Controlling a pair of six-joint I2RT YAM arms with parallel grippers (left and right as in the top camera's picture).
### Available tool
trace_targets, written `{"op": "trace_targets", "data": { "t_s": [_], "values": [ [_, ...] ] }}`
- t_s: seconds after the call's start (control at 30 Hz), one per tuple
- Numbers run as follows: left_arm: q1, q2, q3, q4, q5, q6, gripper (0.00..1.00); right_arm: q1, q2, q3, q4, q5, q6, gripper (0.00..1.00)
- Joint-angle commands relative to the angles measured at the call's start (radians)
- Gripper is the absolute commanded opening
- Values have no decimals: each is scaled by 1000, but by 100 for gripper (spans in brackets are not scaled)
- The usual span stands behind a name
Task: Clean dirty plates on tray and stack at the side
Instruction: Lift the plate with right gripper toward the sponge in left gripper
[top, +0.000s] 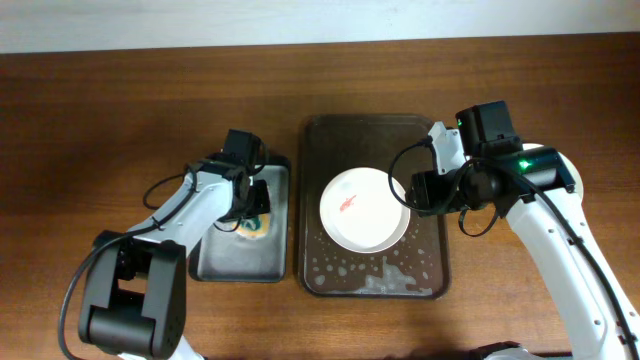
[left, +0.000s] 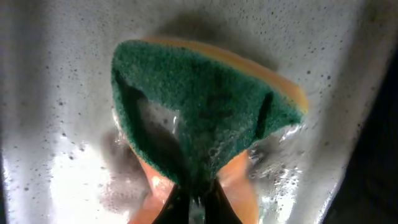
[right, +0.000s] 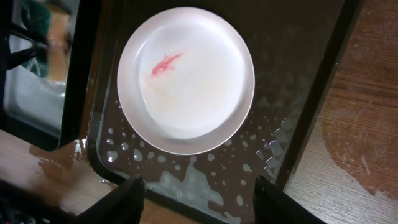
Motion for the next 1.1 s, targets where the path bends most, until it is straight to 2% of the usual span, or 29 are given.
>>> {"op": "trace_targets", "data": {
  "t_s": [0.0, 0.1, 0.27, 0.3, 0.4, 0.43, 0.47, 0.57, 0.6, 0.63, 0.67, 0.73, 0.8, 0.83, 0.9, 1.07],
  "values": [
    [20, -10, 125, -117, -14, 29, 0, 6, 4, 5, 0, -5, -6, 57],
    [20, -22, 173, -168, -17, 33, 0, 6, 4, 5, 0, -5, -6, 56],
    [20, 45, 60, -74, -40, 32, 0, 6, 4, 5, 1, -5, -6, 56],
    [20, 56, 45, -53, -37, 32, 6, 6, 4, 5, 1, -5, -7, 56],
    [20, 74, 46, -18, -34, 33, 44, 6, 4, 5, 1, -5, -6, 56],
    [20, 74, 48, -18, -34, 33, 36, 6, 4, 5, 0, -5, -6, 56],
    [20, 74, 51, -20, -33, 37, 0, 6, 4, 5, 1, -5, -6, 56],
    [20, 66, 129, -125, -33, 48, 0, 6, 4, 5, 0, -4, -6, 56],
    [20, 56, 184, -185, -33, 48, 0, 6, 6, 2, 1, 6, 10, 52],
    [20, 46, 244, -243, -33, 49, 0, 6, 14, -6, -4, 90, 135, 49],
    [20, 34, 308, -298, -15, 58, 0, 6, 24, -16, 1, 133, 190, 49],
    [13, 8, 463, -387, 130, 123, 0, 5, 97, -42, 49, 136, 183, 49],
    [-21, 2, 544, -429, 158, 131, 0, 5, 230, -43, 70, 80, 88, 49],
    [-37, 2, 549, -431, 181, 131, 0, 3, 286, -43, 84, 77, 51, 49],
    [-90, 3, 548, -420, 211, 131, 0, -25, 441, -43, 136, -13, 8, 38],
    [-212, 31, 545, -325, 211, 110, 0, -50, 557, -43, 220, -15, 53, 25]
  ]
}}
